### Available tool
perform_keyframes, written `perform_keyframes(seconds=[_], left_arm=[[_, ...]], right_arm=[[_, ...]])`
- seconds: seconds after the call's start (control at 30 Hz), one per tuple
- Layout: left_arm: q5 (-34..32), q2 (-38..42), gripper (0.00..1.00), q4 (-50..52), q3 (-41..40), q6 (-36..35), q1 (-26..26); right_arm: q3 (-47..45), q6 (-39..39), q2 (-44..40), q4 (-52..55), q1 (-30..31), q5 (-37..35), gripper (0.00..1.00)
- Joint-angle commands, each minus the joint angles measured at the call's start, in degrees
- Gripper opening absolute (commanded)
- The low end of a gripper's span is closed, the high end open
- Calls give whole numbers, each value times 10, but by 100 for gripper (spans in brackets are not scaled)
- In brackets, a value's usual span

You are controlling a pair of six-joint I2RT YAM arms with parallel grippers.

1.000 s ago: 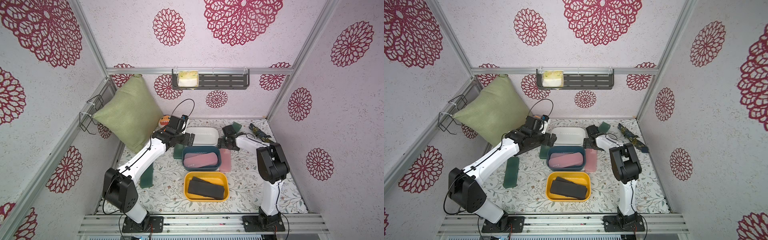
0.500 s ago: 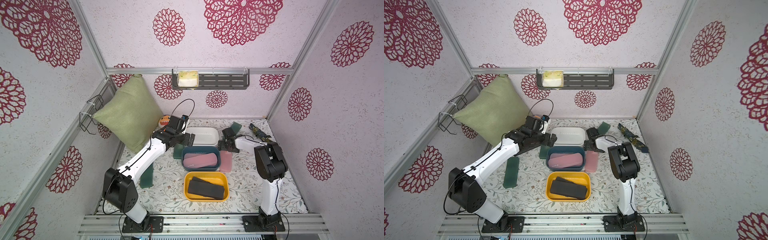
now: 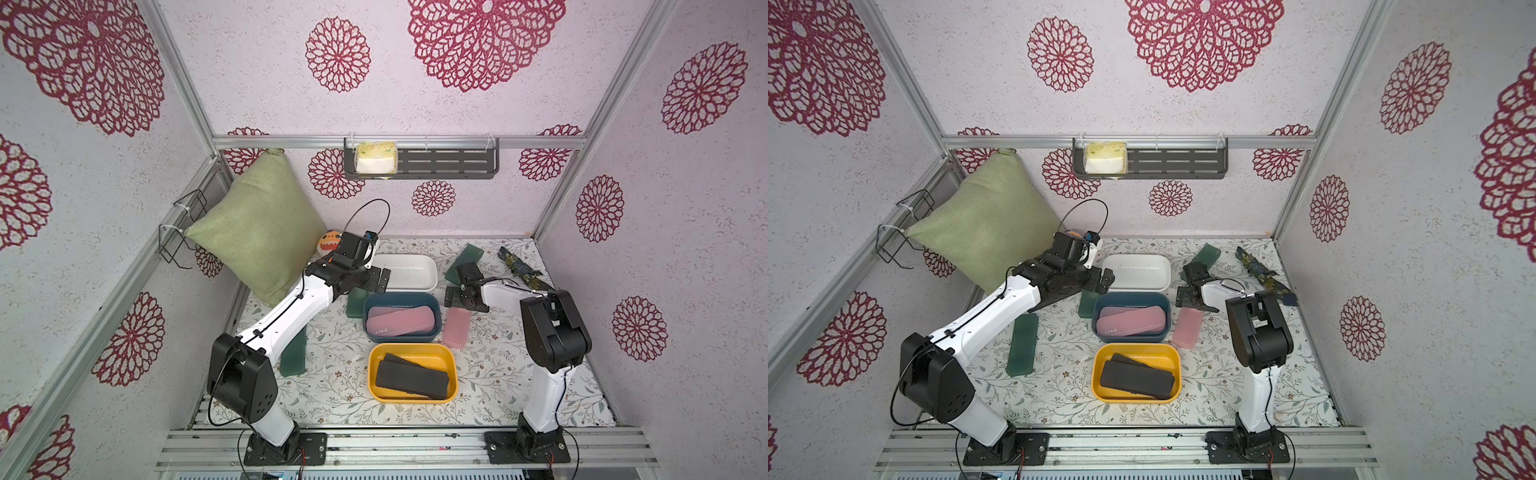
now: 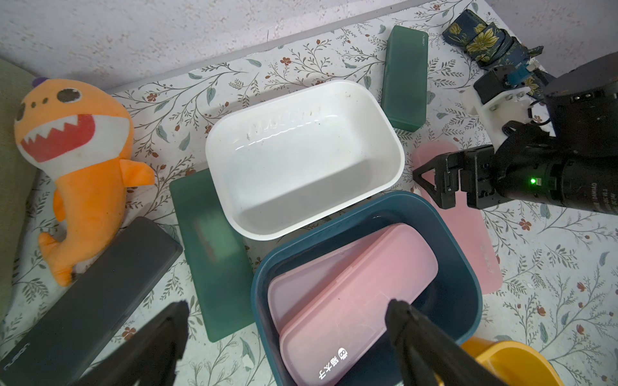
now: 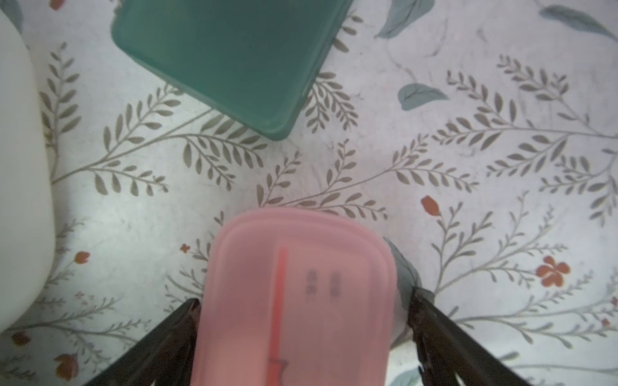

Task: Place the pencil cases by color into the storage box
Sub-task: Pick up the pencil case from the center of the board.

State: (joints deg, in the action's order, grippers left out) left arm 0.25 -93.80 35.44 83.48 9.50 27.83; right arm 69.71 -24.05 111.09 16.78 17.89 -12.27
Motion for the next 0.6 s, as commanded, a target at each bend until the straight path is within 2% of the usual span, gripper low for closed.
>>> perform_keyframes(seconds=[0.0,0.37,0.47,0.57], left_arm=[[8,-8,99,2,11,-4,-4],[-3,-7,99,7,3,-10,-4],[-3,-8,99,6,0,-11,-4],[-3,-8,99,3,-3,-12,-3]], right_arm=[[-13,-14,-11,80,-8,-15,99],[-7,-49,-23,113,17,-5,91],[-2,-55,-19,117,26,-5,87],[1,-58,-11,115,27,-9,79]])
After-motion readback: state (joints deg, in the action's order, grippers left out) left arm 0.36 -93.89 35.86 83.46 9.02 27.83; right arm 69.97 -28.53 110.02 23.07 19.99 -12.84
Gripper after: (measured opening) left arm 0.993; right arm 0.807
